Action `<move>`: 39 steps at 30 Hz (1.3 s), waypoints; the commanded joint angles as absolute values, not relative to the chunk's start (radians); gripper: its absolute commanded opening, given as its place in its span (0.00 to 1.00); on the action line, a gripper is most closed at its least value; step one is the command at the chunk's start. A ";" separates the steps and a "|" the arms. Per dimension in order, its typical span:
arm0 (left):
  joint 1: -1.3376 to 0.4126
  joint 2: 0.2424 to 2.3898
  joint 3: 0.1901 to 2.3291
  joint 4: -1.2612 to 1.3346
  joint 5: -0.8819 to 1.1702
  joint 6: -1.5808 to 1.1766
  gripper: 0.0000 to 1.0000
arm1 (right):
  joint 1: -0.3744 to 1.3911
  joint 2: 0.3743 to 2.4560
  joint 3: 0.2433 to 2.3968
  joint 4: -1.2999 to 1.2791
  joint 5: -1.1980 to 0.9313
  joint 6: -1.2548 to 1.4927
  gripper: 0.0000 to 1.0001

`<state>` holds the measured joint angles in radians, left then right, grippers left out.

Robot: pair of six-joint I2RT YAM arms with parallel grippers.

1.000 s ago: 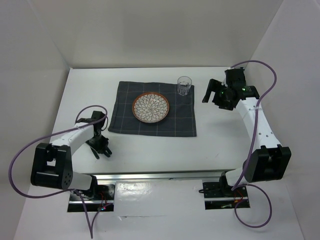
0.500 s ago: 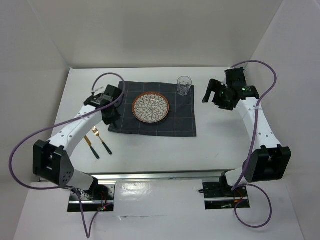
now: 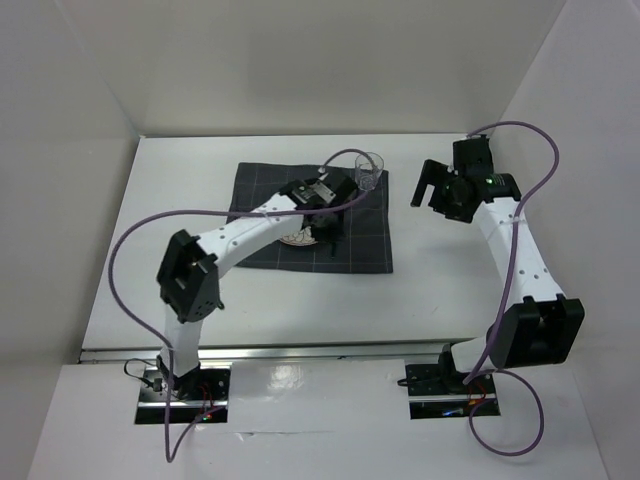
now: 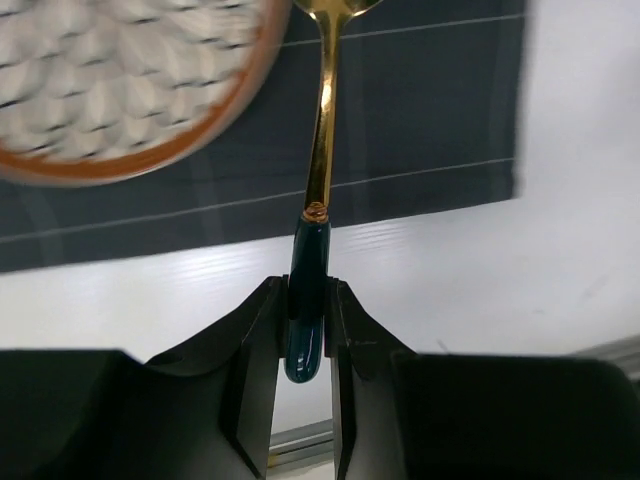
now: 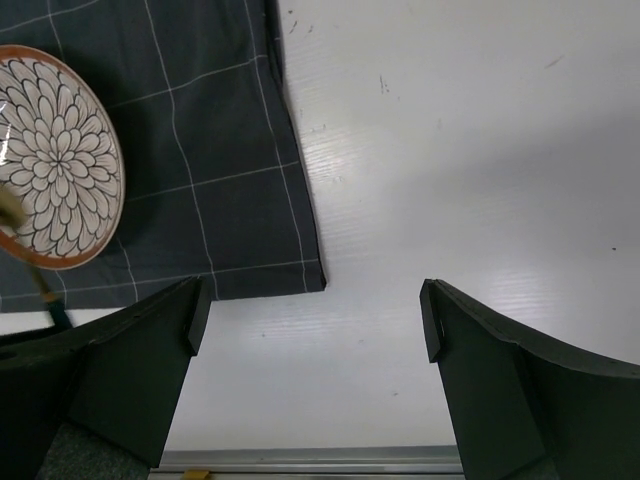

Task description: Set the dinner table for one person

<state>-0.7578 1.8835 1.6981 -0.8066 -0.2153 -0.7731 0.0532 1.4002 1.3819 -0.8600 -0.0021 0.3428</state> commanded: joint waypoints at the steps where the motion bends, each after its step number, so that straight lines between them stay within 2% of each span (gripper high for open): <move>1: -0.781 2.018 1.877 -0.765 -0.097 -0.810 0.00 | 0.046 1.312 1.361 -0.906 0.035 0.353 0.99; 10: -0.781 2.362 2.236 -0.811 -0.064 -0.819 0.00 | 0.037 1.227 1.370 -0.986 0.035 0.374 0.99; 17: -0.761 2.418 2.237 -0.769 -0.054 -0.851 0.00 | 0.037 1.227 1.379 -0.999 0.048 0.365 0.99; 19: -0.752 2.428 2.208 -0.756 -0.044 -0.874 0.13 | 0.037 1.227 1.379 -1.009 0.048 0.365 0.99; 21: -0.752 2.428 2.186 -0.738 -0.035 -0.874 0.32 | 0.037 1.227 1.388 -1.009 0.048 0.365 0.99; 22: -0.752 2.428 2.186 -0.738 -0.035 -0.874 0.47 | 0.037 1.227 1.388 -1.009 0.048 0.365 0.99; 23: -0.752 2.428 2.186 -0.738 -0.035 -0.874 0.50 | 0.037 1.227 1.388 -1.009 0.048 0.365 0.99; 26: -0.752 2.401 2.166 -0.749 -0.035 -0.864 0.52 | 0.037 1.227 1.408 -1.009 0.048 0.365 0.99; 27: -0.752 2.390 2.157 -0.738 -0.035 -0.864 0.59 | 0.037 1.236 1.408 -1.009 0.048 0.365 0.99; 31: -0.752 2.339 2.157 -0.756 -0.063 -0.833 0.73 | 0.037 1.236 1.428 -1.009 0.048 0.365 0.99; 35: -0.752 2.183 2.099 -0.810 -0.110 -0.805 0.70 | 0.037 1.246 1.439 -0.997 0.048 0.365 0.99; 39: -0.713 1.939 1.895 -0.857 -0.259 -0.824 0.67 | 0.037 1.255 1.439 -0.947 -0.018 0.365 0.99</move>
